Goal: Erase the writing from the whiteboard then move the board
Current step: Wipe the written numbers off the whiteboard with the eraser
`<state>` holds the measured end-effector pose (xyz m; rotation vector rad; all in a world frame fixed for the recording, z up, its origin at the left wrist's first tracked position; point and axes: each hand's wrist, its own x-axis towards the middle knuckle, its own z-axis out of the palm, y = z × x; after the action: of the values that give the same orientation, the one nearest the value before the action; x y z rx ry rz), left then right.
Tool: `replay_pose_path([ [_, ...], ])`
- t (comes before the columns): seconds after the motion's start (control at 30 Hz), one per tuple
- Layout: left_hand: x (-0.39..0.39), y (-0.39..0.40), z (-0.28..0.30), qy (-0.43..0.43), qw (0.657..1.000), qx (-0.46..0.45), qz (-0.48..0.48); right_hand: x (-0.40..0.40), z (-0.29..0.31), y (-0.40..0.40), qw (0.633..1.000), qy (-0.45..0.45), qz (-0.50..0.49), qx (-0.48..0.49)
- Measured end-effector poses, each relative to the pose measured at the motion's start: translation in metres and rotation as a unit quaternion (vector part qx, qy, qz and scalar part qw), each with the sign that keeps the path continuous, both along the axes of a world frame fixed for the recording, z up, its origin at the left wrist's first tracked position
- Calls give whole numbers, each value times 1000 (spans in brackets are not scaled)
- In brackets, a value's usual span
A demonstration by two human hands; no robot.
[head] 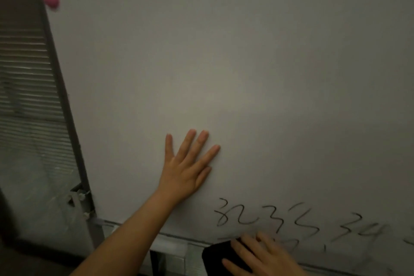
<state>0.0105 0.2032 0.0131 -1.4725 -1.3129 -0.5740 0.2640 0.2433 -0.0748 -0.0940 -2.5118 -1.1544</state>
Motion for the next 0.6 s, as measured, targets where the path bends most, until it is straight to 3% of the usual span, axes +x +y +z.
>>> replay_pose_path([
  [0.03, -1, 0, 2, 3, 1000, 8, -3, 10, -2, 3, 995, 16, 65, 71],
  [0.17, -2, 1, 3, 2, 1000, 7, -10, 33, 5, 19, 998, 32, 37, 30],
  [0.4, -2, -1, 3, 5, 1000, 6, -12, 16, 28, 38, 994, -30, 72, 78],
  [0.6, 2, 0, 1, 2, 1000, -6, -12, -7, 73, 35, 982, 167, 73, 57],
])
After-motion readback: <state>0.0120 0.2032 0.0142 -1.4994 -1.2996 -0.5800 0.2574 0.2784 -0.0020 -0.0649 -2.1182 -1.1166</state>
